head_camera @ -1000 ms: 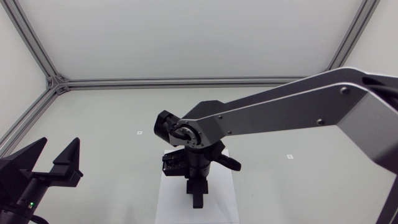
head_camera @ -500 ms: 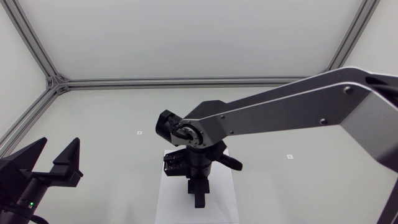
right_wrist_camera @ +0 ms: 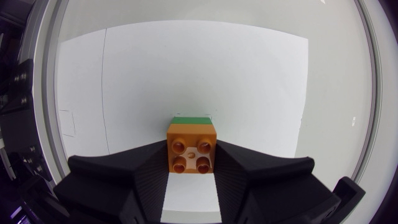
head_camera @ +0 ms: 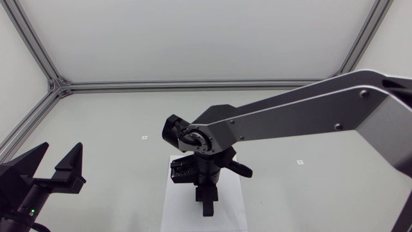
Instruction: Pick up the orange 2x2 brick with the right arm and stack it on top of the green 2x2 brick in the center
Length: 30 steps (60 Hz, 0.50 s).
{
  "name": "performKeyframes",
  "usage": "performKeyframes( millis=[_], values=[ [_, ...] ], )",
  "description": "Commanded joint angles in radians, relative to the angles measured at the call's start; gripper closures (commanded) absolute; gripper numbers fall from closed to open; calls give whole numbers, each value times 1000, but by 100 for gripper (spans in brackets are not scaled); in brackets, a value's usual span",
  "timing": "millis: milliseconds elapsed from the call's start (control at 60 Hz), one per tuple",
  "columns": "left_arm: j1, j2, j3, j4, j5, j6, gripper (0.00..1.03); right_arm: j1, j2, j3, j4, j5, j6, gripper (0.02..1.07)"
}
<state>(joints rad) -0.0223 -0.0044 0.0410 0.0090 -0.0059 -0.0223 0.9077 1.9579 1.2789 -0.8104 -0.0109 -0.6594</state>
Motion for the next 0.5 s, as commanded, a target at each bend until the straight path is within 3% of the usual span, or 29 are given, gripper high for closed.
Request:
performKeyframes(
  millis=[0, 483],
  values=[
    [2, -8, -41, -15, 4, 13, 4, 3, 9, -30, 2, 2, -20, 79],
    [2, -8, -41, -15, 4, 13, 4, -1, 19, 0, -3, 2, -11, 79]
  ],
)
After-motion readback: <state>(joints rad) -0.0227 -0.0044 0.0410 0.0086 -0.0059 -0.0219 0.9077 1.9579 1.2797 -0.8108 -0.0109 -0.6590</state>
